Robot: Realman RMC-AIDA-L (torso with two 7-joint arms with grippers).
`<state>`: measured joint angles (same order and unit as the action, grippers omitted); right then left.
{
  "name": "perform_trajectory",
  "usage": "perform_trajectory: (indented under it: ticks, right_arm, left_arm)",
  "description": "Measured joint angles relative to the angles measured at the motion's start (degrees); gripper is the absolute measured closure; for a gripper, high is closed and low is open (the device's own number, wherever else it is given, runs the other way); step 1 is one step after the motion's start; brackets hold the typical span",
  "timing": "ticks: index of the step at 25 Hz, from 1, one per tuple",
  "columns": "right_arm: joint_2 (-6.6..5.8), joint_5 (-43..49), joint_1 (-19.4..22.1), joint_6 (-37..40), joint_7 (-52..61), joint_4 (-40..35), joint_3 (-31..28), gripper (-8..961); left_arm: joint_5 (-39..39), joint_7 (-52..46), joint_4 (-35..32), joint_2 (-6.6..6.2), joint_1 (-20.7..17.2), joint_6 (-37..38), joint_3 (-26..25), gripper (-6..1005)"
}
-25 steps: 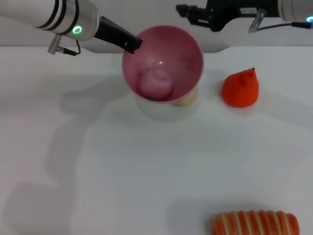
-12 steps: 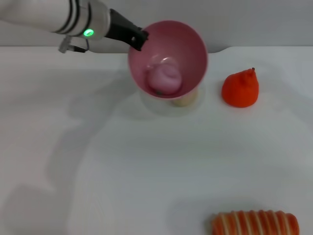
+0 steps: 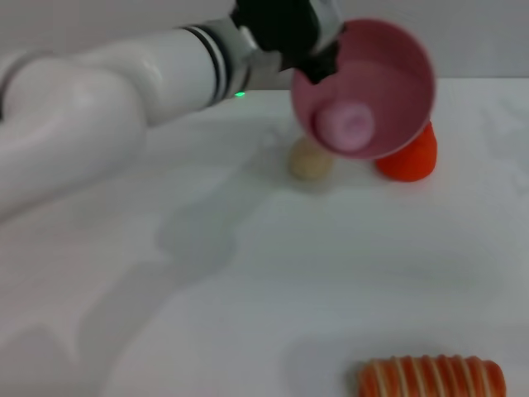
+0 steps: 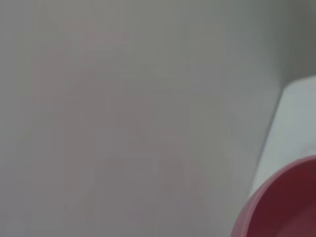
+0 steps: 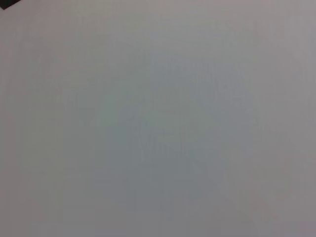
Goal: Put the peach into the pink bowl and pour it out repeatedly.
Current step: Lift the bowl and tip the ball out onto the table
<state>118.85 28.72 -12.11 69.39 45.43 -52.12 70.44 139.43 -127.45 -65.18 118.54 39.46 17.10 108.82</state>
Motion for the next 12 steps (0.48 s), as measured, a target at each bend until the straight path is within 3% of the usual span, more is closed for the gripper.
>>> perform_trajectory:
  ticks: [8,12]
  right_arm:
    - [0.24,-1.1,-0.5,4.0,-1.4,3.2,-0.4,557]
    - [0.29,-7.2,0.1,8.5,-4.8,4.9,-1.1,556]
  left_arm:
    - [0.3,4.9,2.8,0.23,-4.1,-26.1,14.2,963]
    - [0.3,8.6,4.3,0.35,-5.6,-35.3,18.2,963]
